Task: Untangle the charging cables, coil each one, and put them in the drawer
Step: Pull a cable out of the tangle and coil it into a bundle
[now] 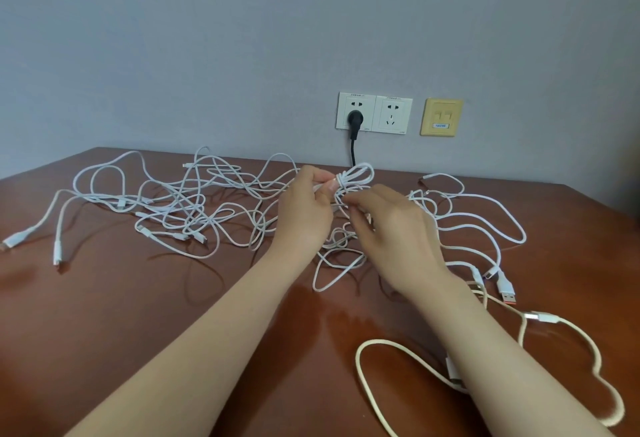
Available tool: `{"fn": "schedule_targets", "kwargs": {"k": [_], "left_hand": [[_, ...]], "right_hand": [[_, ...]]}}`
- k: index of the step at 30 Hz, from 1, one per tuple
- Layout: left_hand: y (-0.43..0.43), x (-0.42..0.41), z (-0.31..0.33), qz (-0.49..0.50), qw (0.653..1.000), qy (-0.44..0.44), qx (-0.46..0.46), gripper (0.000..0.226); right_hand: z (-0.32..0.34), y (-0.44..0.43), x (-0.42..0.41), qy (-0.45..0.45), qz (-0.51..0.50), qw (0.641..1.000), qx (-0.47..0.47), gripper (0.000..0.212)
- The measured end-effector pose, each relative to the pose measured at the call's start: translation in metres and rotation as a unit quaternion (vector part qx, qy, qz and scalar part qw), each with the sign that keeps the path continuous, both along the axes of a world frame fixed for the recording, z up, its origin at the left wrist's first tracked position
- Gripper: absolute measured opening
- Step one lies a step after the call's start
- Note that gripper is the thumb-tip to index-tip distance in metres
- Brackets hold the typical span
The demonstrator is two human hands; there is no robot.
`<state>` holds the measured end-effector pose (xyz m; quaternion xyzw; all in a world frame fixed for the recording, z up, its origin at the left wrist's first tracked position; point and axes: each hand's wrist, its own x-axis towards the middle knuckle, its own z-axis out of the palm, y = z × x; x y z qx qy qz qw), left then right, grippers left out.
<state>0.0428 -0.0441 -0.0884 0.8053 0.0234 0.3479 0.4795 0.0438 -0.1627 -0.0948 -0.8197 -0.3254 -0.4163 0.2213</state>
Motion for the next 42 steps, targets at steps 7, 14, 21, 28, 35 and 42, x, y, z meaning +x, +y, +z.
{"fn": "schedule_targets", "kwargs": {"k": [7, 14, 21, 28, 35, 42], "left_hand": [[-0.004, -0.007, -0.002, 0.003, 0.992, -0.002, 0.126, 0.022], [-0.011, -0.011, -0.003, -0.024, 0.986, -0.019, 0.166, 0.012], [-0.015, -0.010, -0.010, -0.042, 0.979, -0.110, 0.168, 0.003], [-0.014, -0.003, -0.022, -0.044, 0.910, -0.255, 0.324, 0.010], [-0.010, 0.005, -0.022, 0.011, 0.842, -0.265, 0.471, 0.018], [-0.020, -0.016, -0.011, -0.175, 0.963, -0.095, 0.182, 0.021]], "right_hand": [[0.006, 0.000, -0.005, 0.153, 0.118, 0.976, 0.096, 0.019], [0.010, 0.000, -0.004, 0.252, 0.123, 0.940, 0.196, 0.014], [0.014, 0.001, -0.004, 0.335, 0.168, 0.820, 0.433, 0.021], [0.016, -0.001, -0.004, 0.395, 0.199, 0.682, 0.582, 0.014], [0.016, -0.004, 0.002, 0.451, 0.209, 0.650, 0.575, 0.004], [0.019, -0.012, 0.003, 0.462, 0.205, 0.670, 0.544, 0.015]]}}
